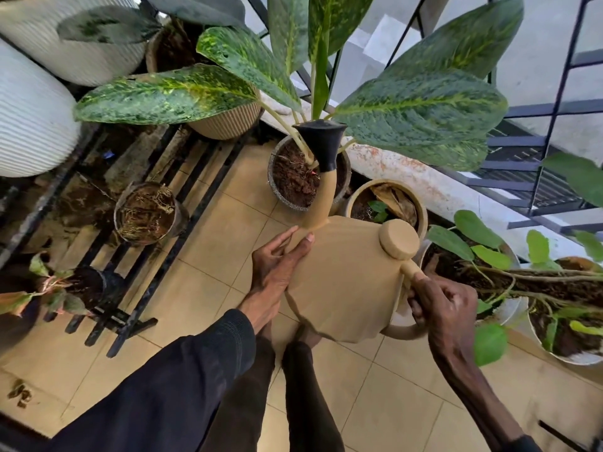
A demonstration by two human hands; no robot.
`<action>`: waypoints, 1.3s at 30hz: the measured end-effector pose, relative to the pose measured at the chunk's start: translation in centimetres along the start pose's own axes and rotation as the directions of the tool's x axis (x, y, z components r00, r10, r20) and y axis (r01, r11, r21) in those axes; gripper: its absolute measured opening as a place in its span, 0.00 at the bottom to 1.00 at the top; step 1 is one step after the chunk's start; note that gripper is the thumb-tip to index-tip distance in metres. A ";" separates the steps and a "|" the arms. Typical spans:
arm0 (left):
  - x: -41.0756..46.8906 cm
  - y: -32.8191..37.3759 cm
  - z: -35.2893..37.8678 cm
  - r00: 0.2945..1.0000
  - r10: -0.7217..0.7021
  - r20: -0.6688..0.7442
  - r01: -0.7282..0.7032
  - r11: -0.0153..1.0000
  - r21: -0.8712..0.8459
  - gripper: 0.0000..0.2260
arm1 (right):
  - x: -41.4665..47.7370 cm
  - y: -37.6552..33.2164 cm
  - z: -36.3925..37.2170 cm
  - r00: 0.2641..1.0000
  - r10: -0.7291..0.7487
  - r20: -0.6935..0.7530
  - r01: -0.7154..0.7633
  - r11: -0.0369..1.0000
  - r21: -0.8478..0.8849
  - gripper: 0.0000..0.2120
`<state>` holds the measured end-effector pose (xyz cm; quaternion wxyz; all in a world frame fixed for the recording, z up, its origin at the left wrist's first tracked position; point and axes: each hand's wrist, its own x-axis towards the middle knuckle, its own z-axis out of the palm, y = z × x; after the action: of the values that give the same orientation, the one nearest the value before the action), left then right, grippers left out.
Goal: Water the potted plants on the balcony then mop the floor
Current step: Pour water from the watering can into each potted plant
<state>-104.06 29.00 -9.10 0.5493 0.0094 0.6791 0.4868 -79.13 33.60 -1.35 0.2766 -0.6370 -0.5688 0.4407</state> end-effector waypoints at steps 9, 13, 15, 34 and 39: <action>-0.5 -0.4 0.0 0.998 0.062 -0.019 -0.062 0.998 -0.014 0.29 | 0.7 0.6 -0.4 0.997 -0.061 0.054 0.061 0.998 -0.002 0.21; -0.7 0.0 -0.3 0.997 0.064 -0.032 -0.064 0.998 -0.009 0.26 | 0.6 0.3 -0.2 0.995 -0.073 0.075 0.076 0.996 -0.041 0.21; -0.7 0.2 -0.5 0.997 0.069 -0.028 -0.069 0.998 -0.012 0.26 | 0.4 0.0 0.2 0.995 -0.070 0.073 0.073 0.996 -0.050 0.22; 0.9 3.4 -11.2 0.992 -0.011 -0.123 0.009 1.000 -0.015 0.19 | -1.0 -9.9 10.4 0.989 -0.057 0.133 0.072 0.991 -0.109 0.20; 1.9 7.6 -16.2 0.991 0.020 -0.134 -0.007 0.995 0.099 0.18 | -1.4 -14.2 15.2 0.986 0.030 0.163 -0.012 0.994 -0.112 0.21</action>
<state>-120.99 23.48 -6.67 0.4980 0.0082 0.7376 0.4559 -99.27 32.85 4.13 0.1884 -0.6188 -0.6065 0.4623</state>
